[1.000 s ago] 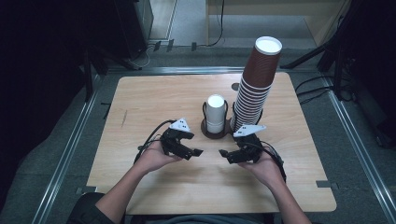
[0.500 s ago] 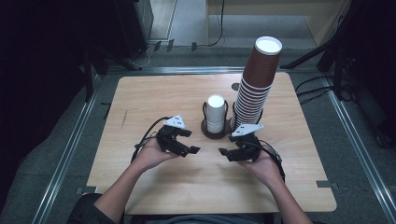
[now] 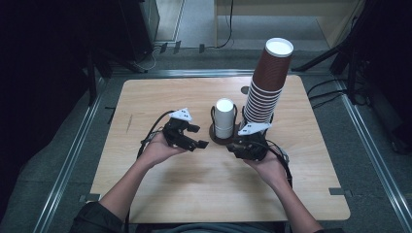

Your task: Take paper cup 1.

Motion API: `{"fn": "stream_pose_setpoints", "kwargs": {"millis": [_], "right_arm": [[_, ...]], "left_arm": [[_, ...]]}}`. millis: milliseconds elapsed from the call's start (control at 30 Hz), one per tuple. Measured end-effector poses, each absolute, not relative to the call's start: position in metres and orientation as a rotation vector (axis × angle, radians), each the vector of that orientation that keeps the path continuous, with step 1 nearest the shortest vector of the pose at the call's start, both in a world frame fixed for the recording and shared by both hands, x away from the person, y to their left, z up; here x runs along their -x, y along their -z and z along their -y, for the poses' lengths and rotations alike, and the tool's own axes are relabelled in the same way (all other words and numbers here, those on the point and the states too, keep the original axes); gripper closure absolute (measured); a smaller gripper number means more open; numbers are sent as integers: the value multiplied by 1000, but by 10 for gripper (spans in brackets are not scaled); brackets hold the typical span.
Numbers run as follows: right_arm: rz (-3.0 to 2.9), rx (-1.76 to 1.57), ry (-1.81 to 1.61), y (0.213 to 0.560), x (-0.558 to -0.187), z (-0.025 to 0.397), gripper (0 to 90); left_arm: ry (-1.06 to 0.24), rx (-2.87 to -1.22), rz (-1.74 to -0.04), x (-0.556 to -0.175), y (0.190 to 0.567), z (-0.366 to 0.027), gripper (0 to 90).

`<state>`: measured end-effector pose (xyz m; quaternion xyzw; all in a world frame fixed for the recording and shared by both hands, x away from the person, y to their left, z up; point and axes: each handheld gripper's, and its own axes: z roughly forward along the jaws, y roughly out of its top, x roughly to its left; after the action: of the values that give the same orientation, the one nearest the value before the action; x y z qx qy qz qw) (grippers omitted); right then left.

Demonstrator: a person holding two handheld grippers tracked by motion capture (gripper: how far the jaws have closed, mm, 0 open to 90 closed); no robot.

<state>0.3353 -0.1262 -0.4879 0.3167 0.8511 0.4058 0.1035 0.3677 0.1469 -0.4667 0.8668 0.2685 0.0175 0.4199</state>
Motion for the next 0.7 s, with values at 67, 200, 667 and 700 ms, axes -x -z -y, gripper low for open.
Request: {"fn": "stream_pose_setpoints", "kwargs": {"millis": [67, 200, 667, 700], "right_arm": [[-2496, -951, -1175, 487, -339, 122, 680], [-2446, -956, -1148, 489, -341, 115, 752], [-2399, -1034, -1133, 495, -356, 100, 868], [-2402, -1035, -1130, 495, -357, 100, 867]], "left_arm": [[-50, -2177, -670, -376, 460, -145, 209], [-57, -2181, -659, -383, 452, -141, 211], [-112, -2237, -583, -414, 416, -113, 228], [-110, -2232, -581, -417, 414, -111, 228]]}}
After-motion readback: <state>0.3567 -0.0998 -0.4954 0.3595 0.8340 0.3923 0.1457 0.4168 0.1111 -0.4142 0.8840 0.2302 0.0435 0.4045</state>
